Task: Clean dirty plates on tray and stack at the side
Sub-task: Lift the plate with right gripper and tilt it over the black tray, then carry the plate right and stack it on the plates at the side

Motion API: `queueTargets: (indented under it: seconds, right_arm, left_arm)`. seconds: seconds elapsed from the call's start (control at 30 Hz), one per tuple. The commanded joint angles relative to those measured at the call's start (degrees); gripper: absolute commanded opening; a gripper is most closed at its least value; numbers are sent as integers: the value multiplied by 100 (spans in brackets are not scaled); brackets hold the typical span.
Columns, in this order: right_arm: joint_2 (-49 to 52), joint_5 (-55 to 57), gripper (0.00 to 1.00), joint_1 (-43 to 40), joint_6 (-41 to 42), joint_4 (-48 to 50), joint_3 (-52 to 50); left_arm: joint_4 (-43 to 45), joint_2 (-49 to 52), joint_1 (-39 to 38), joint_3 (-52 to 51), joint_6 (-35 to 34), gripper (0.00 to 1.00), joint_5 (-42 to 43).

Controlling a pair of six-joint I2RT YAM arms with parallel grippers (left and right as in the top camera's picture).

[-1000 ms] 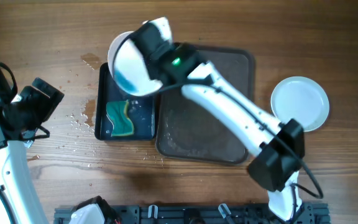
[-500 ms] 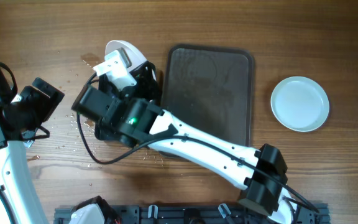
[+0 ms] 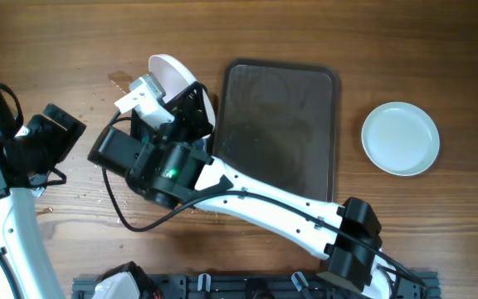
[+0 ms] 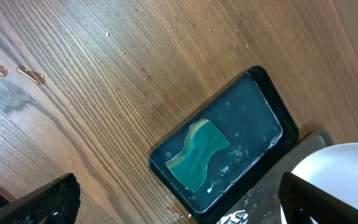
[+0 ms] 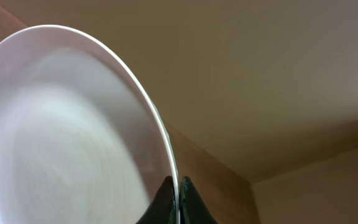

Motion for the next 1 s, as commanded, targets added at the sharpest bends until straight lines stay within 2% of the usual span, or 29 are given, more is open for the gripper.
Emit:
queueTargets:
  seconds: [0.0, 0.13, 0.43, 0.47, 0.5, 0.53, 0.6, 0.7, 0.73, 0.77, 0.83, 0.97]
  right_arm:
    - [-247, 256, 4, 92, -184, 50, 149]
    - [-247, 345, 4, 105, -470, 186, 149]
    - [-247, 420, 4, 103, -457, 323, 149]
    - [-247, 164, 4, 46, -358, 378, 149]
    - [-247, -310, 5, -92, -9, 323, 149]
    - [-247, -1259, 4, -400, 568, 155, 149]
    - [-245, -3777, 4, -1270, 1611, -144, 146]
    - [-275, -8609, 4, -3117, 1886, -133, 149]
    - [-323, -9311, 4, -3547, 1932, -181, 149]
    - [-459, -9674, 4, -3998, 1958, -348, 149]
    - [-894, -9659, 4, -4669, 1930, -761, 149]
    - [-2083, -9645, 4, -6529, 1589, -1775, 129]
  left_arm:
    - [13, -4, 31, 74, 28, 100, 66]
    - [13, -4, 31, 74, 28, 100, 66]
    - [13, -4, 31, 74, 28, 100, 66]
    - [13, -4, 31, 74, 28, 100, 66]
    - [13, -4, 31, 74, 28, 100, 66]
    - [13, -4, 31, 74, 28, 100, 66]
    - [13, -4, 31, 74, 28, 100, 63]
    - [13, -4, 31, 74, 28, 100, 66]
    - [13, -4, 31, 74, 28, 100, 66]
    - [13, -4, 31, 74, 28, 100, 63]
    - [13, -4, 31, 74, 28, 100, 66]
    - [13, -4, 31, 74, 28, 100, 66]
